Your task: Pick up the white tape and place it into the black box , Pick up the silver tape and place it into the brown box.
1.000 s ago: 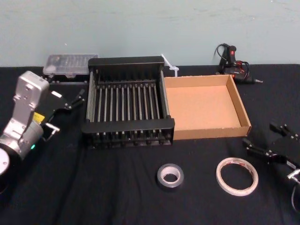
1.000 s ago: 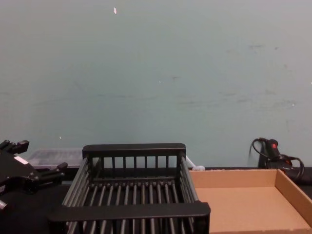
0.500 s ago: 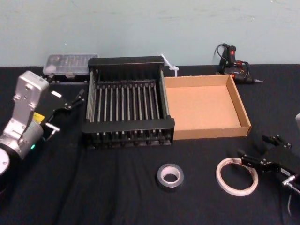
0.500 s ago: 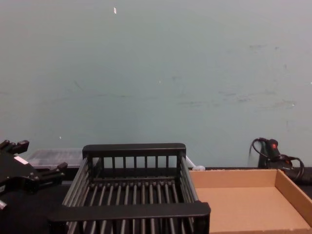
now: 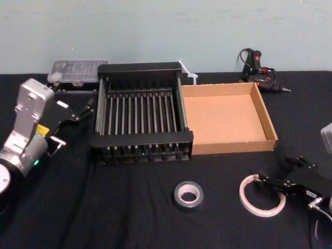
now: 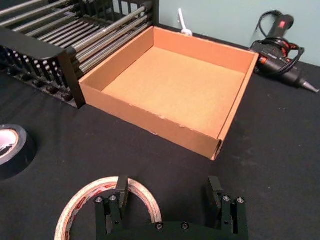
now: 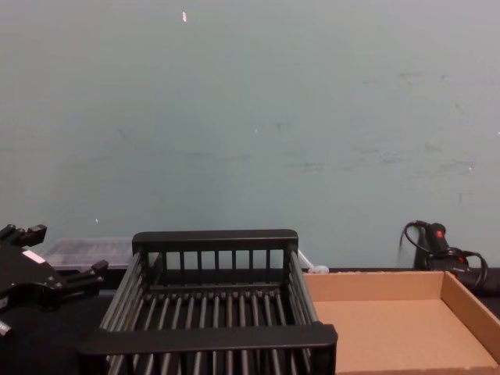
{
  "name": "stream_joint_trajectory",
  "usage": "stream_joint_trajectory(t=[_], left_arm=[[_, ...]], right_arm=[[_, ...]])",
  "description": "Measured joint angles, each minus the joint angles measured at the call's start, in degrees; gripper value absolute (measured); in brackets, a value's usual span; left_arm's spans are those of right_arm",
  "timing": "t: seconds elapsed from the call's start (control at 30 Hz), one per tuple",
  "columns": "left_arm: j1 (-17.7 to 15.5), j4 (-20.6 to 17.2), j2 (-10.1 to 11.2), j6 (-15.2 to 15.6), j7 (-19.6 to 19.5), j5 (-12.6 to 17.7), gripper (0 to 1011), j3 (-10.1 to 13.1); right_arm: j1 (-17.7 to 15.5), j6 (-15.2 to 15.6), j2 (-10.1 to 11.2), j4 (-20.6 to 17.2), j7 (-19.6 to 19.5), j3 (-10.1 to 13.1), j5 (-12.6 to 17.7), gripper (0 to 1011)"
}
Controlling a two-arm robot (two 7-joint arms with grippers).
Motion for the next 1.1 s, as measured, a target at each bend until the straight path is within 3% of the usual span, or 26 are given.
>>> stream_joint_trajectory(t=[1.1], left_arm=[[0.0,0.0,0.0,0.0,0.0,0.0,1001,0.0]], right_arm=[[0.7,2.4,-1.4,1.7,4.0,0.0,-3.5,1002]])
